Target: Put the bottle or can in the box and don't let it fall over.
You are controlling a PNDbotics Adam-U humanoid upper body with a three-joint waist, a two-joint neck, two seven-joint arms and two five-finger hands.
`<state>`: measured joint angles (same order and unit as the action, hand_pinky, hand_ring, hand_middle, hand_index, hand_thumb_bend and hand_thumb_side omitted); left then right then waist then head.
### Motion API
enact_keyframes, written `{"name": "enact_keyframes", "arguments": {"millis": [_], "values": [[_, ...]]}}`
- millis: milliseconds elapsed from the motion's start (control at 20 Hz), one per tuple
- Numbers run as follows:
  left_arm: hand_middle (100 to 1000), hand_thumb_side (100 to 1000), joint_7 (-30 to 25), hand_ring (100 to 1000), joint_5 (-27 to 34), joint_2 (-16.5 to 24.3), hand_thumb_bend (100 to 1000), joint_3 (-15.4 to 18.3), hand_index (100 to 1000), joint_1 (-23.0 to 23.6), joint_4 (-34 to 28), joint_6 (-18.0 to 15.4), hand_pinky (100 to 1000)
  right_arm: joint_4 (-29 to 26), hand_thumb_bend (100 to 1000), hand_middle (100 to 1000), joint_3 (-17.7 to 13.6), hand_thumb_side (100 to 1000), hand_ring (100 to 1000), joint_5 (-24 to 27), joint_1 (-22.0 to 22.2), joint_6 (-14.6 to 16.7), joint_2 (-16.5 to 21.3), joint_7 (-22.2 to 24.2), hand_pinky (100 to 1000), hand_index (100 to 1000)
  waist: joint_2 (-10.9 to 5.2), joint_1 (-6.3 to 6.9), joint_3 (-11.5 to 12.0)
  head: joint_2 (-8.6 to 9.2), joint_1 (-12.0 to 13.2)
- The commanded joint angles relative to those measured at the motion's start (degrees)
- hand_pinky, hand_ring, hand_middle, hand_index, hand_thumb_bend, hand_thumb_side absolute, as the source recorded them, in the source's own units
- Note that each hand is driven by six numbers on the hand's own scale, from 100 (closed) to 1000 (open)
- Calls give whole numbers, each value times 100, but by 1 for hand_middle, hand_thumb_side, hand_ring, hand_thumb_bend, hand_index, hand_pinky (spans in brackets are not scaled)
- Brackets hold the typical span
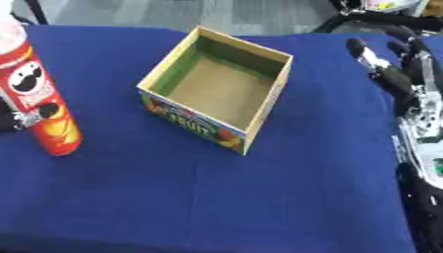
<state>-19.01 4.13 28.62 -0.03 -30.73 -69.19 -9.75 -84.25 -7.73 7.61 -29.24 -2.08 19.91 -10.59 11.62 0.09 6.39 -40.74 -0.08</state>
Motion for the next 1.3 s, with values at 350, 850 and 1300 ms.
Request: {"name": "enact_keyframes", "arguments": {"millis": [350,850,1300], "values": [[750,433,100,1000,139,157,137,20,459,-38,-110,95,928,-62,726,1000,-29,357,973,30,-85,4,91,14,741,808,-90,13,16,19,19],[744,410,111,1000,169,234,100,51,420,-39,-340,101,915,-75,724,1000,-36,364,973,21,-77,5,82,4,741,808,-117,25,30,10,-9],[741,396,222,999,363,369,100,40,420,-417,-872,249,912,-85,722,1000,-35,369,973,9,-54,6,102,-4,742,809,-151,72,37,-28,-47]]}}
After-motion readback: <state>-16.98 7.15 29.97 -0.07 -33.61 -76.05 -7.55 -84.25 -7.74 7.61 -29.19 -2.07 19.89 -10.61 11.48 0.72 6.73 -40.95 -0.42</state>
